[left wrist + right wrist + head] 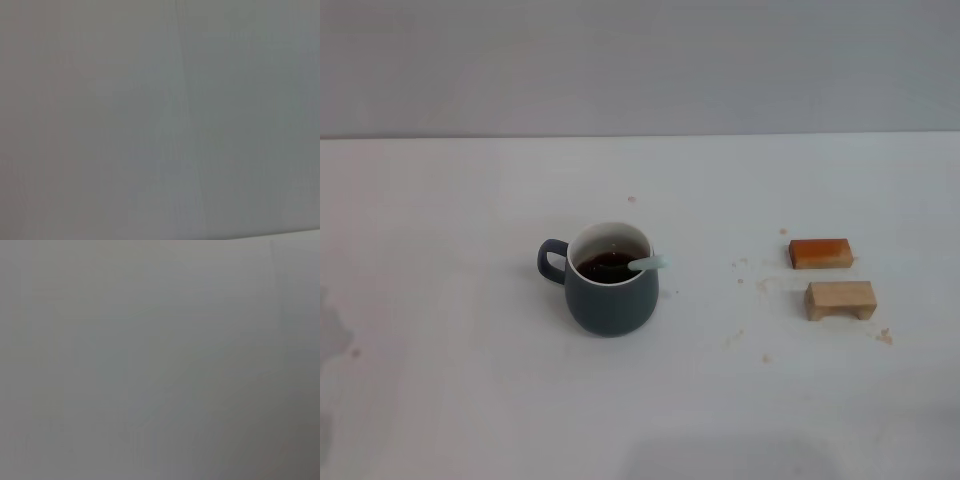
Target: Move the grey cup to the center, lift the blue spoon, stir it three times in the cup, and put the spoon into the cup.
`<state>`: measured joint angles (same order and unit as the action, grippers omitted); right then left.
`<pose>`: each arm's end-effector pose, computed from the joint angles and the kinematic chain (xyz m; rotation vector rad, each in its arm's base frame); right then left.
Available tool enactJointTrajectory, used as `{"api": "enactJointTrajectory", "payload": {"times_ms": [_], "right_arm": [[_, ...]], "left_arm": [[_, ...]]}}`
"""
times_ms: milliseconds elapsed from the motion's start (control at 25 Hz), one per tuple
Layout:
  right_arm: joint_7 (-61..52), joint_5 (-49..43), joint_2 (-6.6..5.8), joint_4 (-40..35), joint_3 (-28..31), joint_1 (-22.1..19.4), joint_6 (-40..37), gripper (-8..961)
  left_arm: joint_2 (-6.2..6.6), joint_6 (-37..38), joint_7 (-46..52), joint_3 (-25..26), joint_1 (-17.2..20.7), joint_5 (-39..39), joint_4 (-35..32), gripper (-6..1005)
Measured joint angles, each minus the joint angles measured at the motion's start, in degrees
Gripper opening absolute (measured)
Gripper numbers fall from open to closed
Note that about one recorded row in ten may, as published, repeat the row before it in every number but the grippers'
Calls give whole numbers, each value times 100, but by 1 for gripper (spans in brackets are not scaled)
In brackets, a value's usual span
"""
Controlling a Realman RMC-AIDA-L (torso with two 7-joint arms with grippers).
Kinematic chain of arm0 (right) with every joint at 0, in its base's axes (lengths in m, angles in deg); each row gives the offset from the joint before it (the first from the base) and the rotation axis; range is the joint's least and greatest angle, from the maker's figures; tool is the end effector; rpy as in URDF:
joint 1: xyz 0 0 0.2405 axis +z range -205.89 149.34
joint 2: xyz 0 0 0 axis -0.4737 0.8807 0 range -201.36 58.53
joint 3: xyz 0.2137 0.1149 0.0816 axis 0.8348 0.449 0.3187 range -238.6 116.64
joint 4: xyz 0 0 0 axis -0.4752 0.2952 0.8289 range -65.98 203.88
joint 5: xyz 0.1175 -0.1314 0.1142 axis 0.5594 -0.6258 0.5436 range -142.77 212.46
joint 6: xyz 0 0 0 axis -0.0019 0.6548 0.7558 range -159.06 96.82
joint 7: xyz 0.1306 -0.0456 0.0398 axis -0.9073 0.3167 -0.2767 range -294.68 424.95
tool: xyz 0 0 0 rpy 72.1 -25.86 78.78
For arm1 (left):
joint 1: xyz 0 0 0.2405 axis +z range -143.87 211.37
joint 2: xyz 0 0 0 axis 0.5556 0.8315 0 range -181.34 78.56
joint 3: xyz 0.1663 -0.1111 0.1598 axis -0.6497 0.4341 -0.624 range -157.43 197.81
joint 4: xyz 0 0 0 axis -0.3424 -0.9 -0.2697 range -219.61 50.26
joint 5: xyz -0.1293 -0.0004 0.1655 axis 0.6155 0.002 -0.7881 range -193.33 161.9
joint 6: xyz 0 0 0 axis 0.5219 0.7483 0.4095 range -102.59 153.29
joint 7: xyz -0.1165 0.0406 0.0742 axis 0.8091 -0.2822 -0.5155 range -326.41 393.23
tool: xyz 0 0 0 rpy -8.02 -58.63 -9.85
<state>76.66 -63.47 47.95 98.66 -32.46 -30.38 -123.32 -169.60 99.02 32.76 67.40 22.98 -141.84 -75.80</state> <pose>0.3572 0.1691 0.0007 -1.0635 0.5572 0.6049 -0.3949 0.2413 0.0092 -1.4472 -0.5189 -0.4564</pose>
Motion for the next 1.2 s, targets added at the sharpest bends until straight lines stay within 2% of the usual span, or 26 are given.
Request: {"api": "enactJointTrajectory", "payload": {"times_ms": [360, 1200], "right_arm": [[-169, 15, 1, -118, -114, -27, 42, 666], [-177, 23, 26, -176, -128, -11, 3, 666]], "left_arm": [[0, 210, 4, -1, 41, 0, 0, -2], [0, 192, 5, -1, 15, 0, -9, -2]]}}
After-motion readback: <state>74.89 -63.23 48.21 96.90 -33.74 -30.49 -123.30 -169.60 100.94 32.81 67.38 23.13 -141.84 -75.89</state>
